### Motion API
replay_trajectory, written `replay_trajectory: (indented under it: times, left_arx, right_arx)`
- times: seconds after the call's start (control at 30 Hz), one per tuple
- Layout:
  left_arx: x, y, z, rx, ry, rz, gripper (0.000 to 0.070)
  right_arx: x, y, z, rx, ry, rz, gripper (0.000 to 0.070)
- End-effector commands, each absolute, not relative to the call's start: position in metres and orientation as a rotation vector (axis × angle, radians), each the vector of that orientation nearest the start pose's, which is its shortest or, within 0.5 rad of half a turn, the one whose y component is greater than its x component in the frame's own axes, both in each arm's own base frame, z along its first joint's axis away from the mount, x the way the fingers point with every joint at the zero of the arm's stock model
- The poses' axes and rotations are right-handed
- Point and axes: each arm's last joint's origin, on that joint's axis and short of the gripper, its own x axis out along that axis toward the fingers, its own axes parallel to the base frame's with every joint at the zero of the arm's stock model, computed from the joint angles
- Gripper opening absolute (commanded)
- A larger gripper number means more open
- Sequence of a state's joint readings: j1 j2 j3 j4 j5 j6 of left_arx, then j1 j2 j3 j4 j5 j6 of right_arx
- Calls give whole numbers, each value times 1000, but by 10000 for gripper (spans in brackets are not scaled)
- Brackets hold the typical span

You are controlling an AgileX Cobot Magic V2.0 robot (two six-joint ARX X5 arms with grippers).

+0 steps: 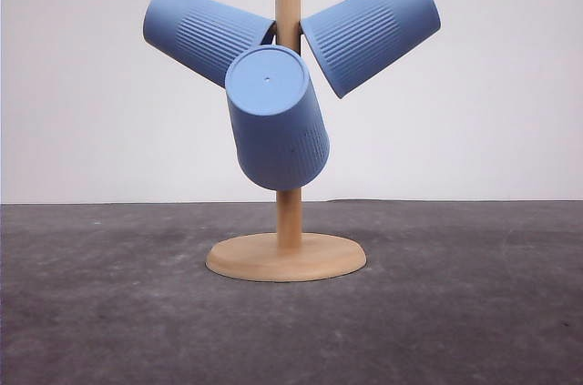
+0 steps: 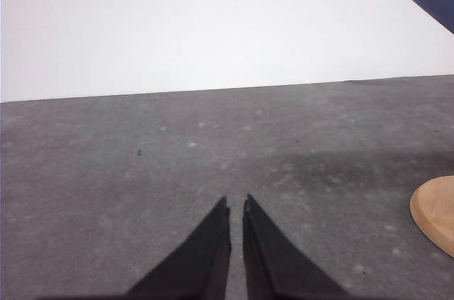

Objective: Place three cups

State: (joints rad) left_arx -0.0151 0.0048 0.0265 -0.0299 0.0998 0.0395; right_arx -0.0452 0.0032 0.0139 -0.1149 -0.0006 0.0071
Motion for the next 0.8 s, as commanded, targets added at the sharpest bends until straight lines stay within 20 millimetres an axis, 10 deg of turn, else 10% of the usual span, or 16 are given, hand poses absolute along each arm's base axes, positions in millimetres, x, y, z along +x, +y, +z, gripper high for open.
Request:
replay_trajectory:
  times: [0.0, 0.77]
  left_arx:
    - [97, -4, 165, 37, 11, -112, 22]
    - [97, -4, 165, 37, 11, -112, 22]
  right_arx:
    - [97, -4, 158, 6, 93, -44, 4]
    - [97, -4, 158, 6, 93, -44, 4]
